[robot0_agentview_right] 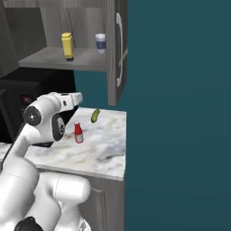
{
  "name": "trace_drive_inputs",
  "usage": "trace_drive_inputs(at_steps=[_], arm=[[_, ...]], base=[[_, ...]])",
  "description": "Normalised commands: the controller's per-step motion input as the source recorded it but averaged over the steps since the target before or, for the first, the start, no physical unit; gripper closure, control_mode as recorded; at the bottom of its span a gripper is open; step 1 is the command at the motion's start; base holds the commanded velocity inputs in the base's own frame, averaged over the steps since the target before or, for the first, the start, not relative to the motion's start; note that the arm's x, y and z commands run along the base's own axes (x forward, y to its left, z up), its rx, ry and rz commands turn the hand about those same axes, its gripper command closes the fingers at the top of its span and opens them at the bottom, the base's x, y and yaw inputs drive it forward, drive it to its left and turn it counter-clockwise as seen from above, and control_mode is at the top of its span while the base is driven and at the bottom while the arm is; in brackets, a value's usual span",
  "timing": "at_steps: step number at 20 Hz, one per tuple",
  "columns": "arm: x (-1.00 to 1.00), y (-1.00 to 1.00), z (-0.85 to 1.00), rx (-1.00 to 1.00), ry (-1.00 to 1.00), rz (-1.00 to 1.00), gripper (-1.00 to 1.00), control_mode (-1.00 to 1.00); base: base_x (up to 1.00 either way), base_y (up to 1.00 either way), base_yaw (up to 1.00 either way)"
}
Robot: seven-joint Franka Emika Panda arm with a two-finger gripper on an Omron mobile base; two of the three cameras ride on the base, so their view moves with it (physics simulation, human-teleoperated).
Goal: Pick the mustard and ketchup from the counter and place them in the cabinet.
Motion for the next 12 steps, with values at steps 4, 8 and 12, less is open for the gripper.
trace_drive_inputs(at_steps=[4, 8, 12], arm=[[-0.34, -0.22, -1.00, -0.16, 0.17, 0.00, -1.00, -1.00], [0.00, -0.06, -0.80, -0.09, 0.07, 0.00, -1.00, -1.00], [0.00, -0.04, -0.86, -0.08, 0.08, 0.02, -1.00, -1.00]], base=[[0.00, 0.00, 0.00], [0.00, 0.00, 0.00], [0.00, 0.00, 0.00]])
